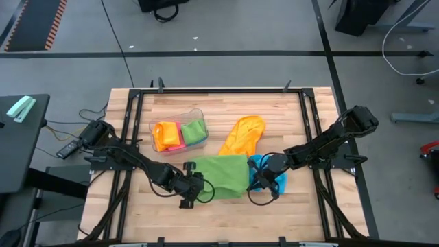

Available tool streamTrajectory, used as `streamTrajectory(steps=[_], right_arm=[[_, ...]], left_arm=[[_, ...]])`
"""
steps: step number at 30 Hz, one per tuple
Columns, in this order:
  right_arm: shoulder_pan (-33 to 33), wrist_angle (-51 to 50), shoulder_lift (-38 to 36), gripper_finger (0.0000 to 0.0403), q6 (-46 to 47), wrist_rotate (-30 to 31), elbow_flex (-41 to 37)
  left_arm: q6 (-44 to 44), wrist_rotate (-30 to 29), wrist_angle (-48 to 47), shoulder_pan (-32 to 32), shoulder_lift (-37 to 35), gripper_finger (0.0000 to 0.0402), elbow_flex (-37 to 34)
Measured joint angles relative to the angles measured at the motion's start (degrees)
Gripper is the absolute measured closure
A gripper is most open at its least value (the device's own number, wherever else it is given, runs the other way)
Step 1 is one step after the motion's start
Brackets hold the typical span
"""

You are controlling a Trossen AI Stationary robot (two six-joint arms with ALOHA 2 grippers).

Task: Fold microfiber towels
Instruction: Fold the green microfiber towel

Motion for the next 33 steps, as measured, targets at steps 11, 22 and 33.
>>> streamTrajectory(steps=[11, 22, 33], right_arm=[[0.0, 0.6, 3.7, 0.0336, 3.5, 3.4, 0.1], [0.0, -8.2, 3.4, 0.0258, 8.4, 3.5, 3.4], [-0.2, -27.3, -0.6, 0.0244, 10.2, 3.7, 8.7]], left_arm=[[-1.9, -0.2, 0.1, 0.0, 0.0, 0.0327, 0.0], [-1.1, -0.1, -0.3, 0.0, 0.0, 0.0273, 2.2], [1.5, -0.5, -0.2, 2.1, 0.0, 0.0276, 3.0]])
